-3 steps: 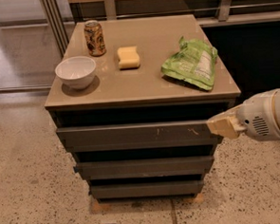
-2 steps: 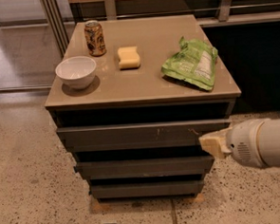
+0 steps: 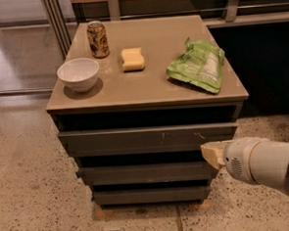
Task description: Open top drawer
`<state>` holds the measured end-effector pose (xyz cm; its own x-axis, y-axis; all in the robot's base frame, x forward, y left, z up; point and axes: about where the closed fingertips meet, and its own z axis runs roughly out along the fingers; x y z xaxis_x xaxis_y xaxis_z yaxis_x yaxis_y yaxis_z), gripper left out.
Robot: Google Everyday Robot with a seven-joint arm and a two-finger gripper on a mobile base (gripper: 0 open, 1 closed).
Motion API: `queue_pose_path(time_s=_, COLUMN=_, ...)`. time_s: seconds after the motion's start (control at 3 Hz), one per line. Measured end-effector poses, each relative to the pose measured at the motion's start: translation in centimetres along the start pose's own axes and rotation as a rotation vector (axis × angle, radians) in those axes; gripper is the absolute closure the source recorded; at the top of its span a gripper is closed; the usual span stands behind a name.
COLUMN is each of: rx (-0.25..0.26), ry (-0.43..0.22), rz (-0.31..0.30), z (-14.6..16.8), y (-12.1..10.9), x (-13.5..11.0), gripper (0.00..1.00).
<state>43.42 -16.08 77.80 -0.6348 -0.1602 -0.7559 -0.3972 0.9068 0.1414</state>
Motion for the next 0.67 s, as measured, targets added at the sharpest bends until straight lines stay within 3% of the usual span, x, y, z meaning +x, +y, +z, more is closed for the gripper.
queue_pose_path(time_s=0.67, rx=0.000, ry=-0.003, rz=0.026, z=1.2, y=0.1, x=0.1, gripper=1.00)
